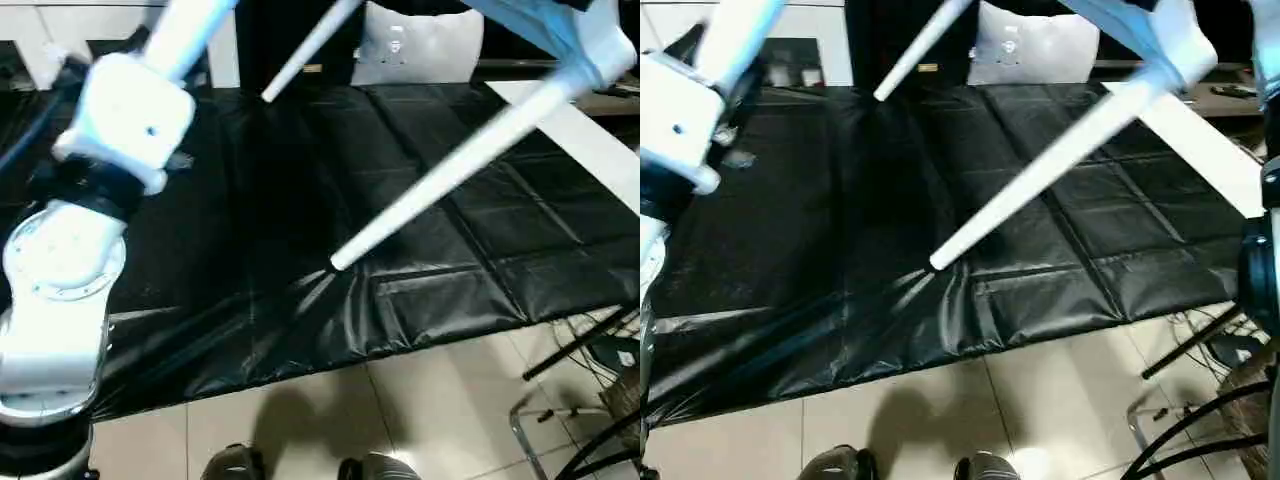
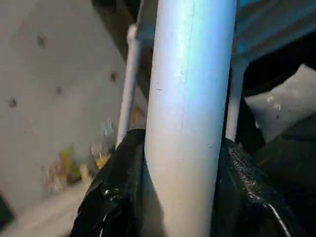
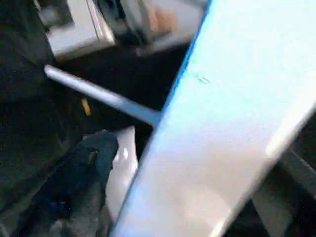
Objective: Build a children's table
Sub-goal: Flip table
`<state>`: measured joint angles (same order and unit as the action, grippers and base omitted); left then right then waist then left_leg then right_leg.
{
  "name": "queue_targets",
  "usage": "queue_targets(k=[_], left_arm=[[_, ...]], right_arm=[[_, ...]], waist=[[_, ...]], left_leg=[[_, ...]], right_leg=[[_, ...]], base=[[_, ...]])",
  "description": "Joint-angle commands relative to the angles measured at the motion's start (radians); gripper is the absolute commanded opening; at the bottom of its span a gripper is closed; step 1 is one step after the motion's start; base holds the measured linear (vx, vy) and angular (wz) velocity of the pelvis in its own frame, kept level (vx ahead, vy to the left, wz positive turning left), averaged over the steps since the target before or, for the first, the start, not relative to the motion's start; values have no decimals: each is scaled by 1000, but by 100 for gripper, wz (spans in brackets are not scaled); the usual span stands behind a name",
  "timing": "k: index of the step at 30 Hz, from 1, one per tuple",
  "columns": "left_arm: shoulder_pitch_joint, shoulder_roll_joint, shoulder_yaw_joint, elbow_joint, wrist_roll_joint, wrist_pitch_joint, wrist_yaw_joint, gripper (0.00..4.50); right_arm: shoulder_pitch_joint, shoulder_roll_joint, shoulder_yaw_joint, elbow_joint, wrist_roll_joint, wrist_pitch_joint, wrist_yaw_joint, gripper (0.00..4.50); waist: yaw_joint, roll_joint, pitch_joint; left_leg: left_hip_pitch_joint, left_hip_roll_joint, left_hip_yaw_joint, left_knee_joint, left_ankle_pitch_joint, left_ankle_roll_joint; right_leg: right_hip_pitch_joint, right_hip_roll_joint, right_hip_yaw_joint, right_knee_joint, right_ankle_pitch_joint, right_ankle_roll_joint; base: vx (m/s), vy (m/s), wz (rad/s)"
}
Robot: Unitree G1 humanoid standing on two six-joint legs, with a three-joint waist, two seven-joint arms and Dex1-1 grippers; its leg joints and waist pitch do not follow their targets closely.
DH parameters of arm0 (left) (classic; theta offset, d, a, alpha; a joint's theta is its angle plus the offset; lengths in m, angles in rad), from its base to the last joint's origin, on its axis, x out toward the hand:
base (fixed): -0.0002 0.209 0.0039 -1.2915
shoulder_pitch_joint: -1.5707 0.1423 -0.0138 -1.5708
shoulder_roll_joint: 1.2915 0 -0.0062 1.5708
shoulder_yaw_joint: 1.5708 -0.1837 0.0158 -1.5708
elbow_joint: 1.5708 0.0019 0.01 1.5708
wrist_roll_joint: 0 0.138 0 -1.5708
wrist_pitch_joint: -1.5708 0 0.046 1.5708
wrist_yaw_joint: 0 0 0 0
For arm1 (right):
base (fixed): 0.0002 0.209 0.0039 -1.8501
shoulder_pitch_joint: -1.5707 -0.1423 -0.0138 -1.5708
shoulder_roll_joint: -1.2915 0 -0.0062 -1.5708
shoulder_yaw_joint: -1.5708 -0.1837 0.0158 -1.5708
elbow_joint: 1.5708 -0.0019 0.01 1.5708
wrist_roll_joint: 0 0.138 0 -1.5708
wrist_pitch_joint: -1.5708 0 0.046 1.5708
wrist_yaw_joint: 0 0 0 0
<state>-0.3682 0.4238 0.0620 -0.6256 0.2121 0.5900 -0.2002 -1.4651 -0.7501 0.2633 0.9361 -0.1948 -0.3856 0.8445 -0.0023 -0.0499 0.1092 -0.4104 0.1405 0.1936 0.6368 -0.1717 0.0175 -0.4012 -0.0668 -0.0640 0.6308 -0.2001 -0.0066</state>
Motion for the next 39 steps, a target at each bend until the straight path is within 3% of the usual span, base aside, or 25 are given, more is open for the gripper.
queue_targets(k=[1, 8, 10, 11, 12, 14, 15, 16, 17, 18, 19, 20, 21, 22, 23, 24, 25, 26, 27, 28, 29, 30, 31, 33, 39], left_arm=[[7, -39, -30, 20, -28, 48, 23, 156], [74, -47, -53, 49, 2, -18, 22, 154], [91, -31, -58, 71, 13, -59, 16, 153], [107, -23, -54, 93, 10, -106, 13, 152], [117, -15, -52, 110, 12, -137, 12, 152], [127, -6, -46, 134, 9, -180, 9, 152], [128, -5, -45, 138, 8, -188, 8, 152], [130, -4, -43, 143, 7, -197, 8, 152], [125, 7, -39, 166, 11, -226, 7, 152], [122, 12, -35, 178, 12, -238, 5, 152], [116, 19, -27, 195, 10, -253, 1, 152], [116, 19, -27, 195, 10, -253, 1, 152], [108, 27, -20, 215, 5, -270, -5, 152], [93, 35, -11, 245, -10, -298, -15, 152], [88, 37, -9, 254, -14, -307, -17, 152], [87, 38, -9, 257, -16, -311, -18, 152], [71, 37, 1, 282, -36, -328, -23, 152], [70, 38, 1, 284, -38, -330, -23, 152], [63, 41, 3, 294, -44, -335, -28, 152], [57, 39, 8, 305, -59, -341, -34, 152], [53, 34, 14, 315, -74, -341, -39, 152], [51, 33, 15, 321, -85, -342, -46, 152], [51, 31, 15, 329, -96, -349, -54, 152], [55, 17, 28, 350, -132, -353, -62, 152], [90, 20, 57, 379, -156, -348, -59, 152]], right_arm=[[8, 42, 45, -15, 7, -82, 95, 443], [-13, 92, -126, -58, 256, -106, 255, 450], [-3, 112, -184, -100, 342, -60, 255, 450], [13, 127, -225, -147, 408, -7, 246, 450], [34, 139, -255, -187, 453, 33, 223, 450], [78, 154, -292, -260, 515, 97, 188, 450], [87, 157, -298, -272, 525, 108, 186, 450], [98, 160, -306, -287, 537, 121, 183, 450], [174, 171, -329, -368, 575, 169, 141, 450], [222, 179, -342, -420, 600, 199, 117, 450], [303, 193, -358, -509, 637, 245, 66, 450], [303, 193, -358, -509, 637, 245, 66, 450], [414, 208, -370, -629, 678, 316, 11, 450], [576, 236, -382, -793, 717, 414, -72, 450], [619, 244, -385, -832, 722, 438, -94, 450], [634, 247, -386, -846, 723, 446, -102, 450], [743, 278, -398, -919, 699, 494, -183, 450], [751, 281, -399, -924, 697, 498, -189, 450], [801, 294, -404, -951, 685, 523, -224, 450], [869, 313, -416, -985, 667, 547, -275, 450], [927, 332, -429, -1009, 655, 579, -324, 450], [973, 350, -441, -1021, 647, 591, -357, 450], [1014, 361, -450, -1039, 639, 605, -396, 450], [1078, 372, -463, -1084, 638, 674, -482, 450], [1064, 375, -505, -1023, 651, 724, -547, 450]], waist=[[-12, -2, -49], [-16, 8, -45], [-19, 23, -46], [0, 31, -46], [8, 27, -49], [22, 9, -45], [18, -13, -40], [16, -19, -29], [15, -11, -27], [7, 67, -9], [41, 106, -12], [89, 102, -11], [95, 90, -45], [105, 38, -94], [76, -5, -86], [81, 12, -29], [104, 102, -36], [90, 120, -41], [66, 139, -48], [75, 147, -53], [84, 139, -46], [76, 108, -49], [80, 98, -43], [84, 99, -36], [63, 95, -29]], left_leg=[[52, 86, -76, -70, -653, -93], [72, 90, -88, -78, -801, -118], [54, 102, -96, -117, -876, -146], [21, 116, -72, -181, -923, -170], [16, 114, -57, -191, -914, -176], [54, 82, -22, -144, -826, -177], [154, 47, -40, 25, -699, -131], [116, 34, -90, 84, -419, -74], [82, 46, -104, 67, -349, -70], [92, 106, -126, -58, -693, -136], [-107, 66, -80, -234, -1064, -302], [-108, 30, -16, -256, -1080, -350], [-98, 12, 18, -253, -901, -436], [-75, 35, 17, -202, -653, -443], [116, 56, -173, 151, -137, -249], [-27, 32, -172, 131, -36, -143], [38, 68, -212, 72, -111, -206], [76, 115, -222, -13, -463, -270], [21, 110, -254, -136, -848, -318], [25, 97, -250, -132, -869, -289], [44, 89, -233, -107, -766, -225], [27, 75, -196, -86, -603, -165], [8, 64, -169, -87, -412, -104], [8, 62, -143, -90, -228, -41], [9, 67, -116, -102, -254, -22]], right_leg=[[-14, -90, 38, -114, -601, -118], [-22, -80, 1, -124, -619, -77], [-2, -62, -13, -97, -511, -93], [22, -34, -21, -16, -356, -127], [24, -32, -19, 4, -329, -135], [-30, -57, 7, -59, -495, -125], [-102, -134, 11, -192, -763, -68], [-36, -207, 13, -223, -892, -39], [6, -209, -13, -212, -901, -30], [18, -89, -120, -171, -668, -9], [151, 0, -144, 132, -194, -91], [145, 45, -167, 135, -140, -96], [167, 26, -133, 160, -251, -124], [162, -56, -67, 146, -458, -121], [-21, -287, 35, -117, -801, -111], [118, -244, 14, -128, -718, -233], [104, -171, -50, -90, -555, -238], [49, -91, -44, -49, -434, -162], [98, -39, -44, 67, -138, -132], [95, -34, -40, 58, -58, -125], [64, -74, -8, 10, -64, -133], [77, -112, 17, -37, -144, -158], [89, -128, 29, -64, -203, -174], [86, -127, 29, -85, -277, -187], [66, -111, 31, -99, -412, -157]], base=[[0, 0, 0], [0, 0, 0], [-29, 12, -2], [-101, 24, 0], [-73, 10, 2], [-35, -10, 7], [0, 0, 0], [0, 0, 0], [-15, 95, -24], [-15, 95, -24], [-18, 115, -16], [-61, 90, -9], [-61, 90, -9], [-28, -63, 6], [66, -97, -27], [66, -97, -27], [0, 0, 0], [-113, 108, -7], [-113, 108, -7], [-91, 91, -19], [0, 0, 0], [0, 0, 0], [0, 0, 0], [-38, -55, -4], [-6, -9, 0]])
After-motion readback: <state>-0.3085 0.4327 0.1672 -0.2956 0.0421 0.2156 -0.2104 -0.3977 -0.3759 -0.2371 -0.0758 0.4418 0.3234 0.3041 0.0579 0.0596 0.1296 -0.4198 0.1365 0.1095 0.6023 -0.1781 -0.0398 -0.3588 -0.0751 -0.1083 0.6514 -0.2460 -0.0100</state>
